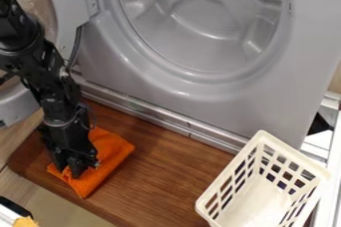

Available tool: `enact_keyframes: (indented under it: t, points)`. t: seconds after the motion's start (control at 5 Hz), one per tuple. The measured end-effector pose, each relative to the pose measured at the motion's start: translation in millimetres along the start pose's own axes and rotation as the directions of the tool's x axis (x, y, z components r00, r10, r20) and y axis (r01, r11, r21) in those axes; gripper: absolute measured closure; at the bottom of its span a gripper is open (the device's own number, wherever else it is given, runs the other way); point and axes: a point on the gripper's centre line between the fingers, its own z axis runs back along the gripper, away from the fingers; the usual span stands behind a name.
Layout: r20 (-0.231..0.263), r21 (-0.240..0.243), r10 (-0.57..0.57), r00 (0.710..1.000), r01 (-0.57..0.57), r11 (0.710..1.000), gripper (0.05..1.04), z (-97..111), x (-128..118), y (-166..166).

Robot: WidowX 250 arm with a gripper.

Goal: Move the orange cloth and put it on top of the table

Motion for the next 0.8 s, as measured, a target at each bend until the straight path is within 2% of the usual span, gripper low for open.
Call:
enact_keyframes:
  t: [0.2, 0.4, 0.8]
  points:
    - [-0.003, -0.008, -0.004, 1.0, 0.004, 1.0, 0.218, 6.8, 1.9, -3.7]
    - [-0.004, 0.001, -0.015, 1.0, 0.015, 1.0, 0.062, 18.0, 7.2, -7.0]
    - [0.019, -0.004, -0.053, 0.998, 0.053, 0.999, 0.075, 58.5, 11.9, -18.4]
